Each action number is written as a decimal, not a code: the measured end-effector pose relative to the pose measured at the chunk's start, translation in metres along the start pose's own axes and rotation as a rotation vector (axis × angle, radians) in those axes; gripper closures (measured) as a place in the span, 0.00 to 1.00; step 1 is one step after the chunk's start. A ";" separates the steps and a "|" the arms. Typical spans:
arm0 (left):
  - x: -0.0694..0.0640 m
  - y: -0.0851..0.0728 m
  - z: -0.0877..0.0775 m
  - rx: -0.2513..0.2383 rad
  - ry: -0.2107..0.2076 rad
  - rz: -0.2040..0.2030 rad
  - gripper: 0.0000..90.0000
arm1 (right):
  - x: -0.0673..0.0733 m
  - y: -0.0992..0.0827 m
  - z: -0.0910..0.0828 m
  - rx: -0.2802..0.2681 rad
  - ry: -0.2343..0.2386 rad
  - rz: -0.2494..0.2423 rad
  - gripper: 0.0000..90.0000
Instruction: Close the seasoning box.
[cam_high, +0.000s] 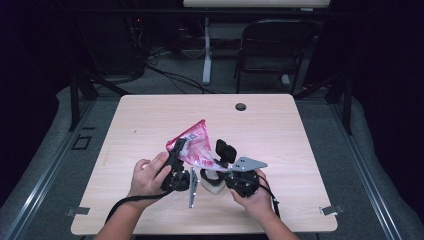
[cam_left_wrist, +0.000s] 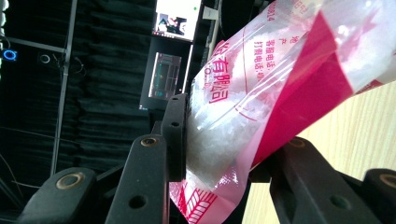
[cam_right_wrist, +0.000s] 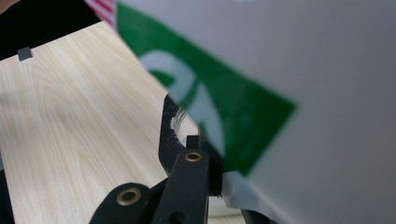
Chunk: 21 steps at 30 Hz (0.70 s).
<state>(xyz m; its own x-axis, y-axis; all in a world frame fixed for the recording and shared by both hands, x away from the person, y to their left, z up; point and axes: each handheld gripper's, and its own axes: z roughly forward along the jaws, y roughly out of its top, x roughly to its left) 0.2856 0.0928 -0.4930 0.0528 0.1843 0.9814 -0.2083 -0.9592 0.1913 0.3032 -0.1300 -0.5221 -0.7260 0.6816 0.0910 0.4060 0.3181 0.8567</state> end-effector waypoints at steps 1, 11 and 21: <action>0.000 0.000 0.000 0.000 0.000 0.000 0.75 | 0.000 0.000 0.000 0.000 -0.001 -0.001 1.00; -0.001 0.000 0.000 -0.007 0.003 -0.009 0.75 | 0.000 0.000 0.000 0.000 -0.004 0.001 1.00; 0.001 0.001 -0.001 -0.007 0.012 0.003 0.75 | 0.000 0.000 0.000 -0.002 -0.009 0.002 1.00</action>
<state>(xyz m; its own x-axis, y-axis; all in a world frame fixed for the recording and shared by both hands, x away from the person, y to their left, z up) 0.2846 0.0926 -0.4923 0.0403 0.1844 0.9820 -0.2149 -0.9582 0.1887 0.3035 -0.1302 -0.5223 -0.7199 0.6885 0.0878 0.4062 0.3154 0.8576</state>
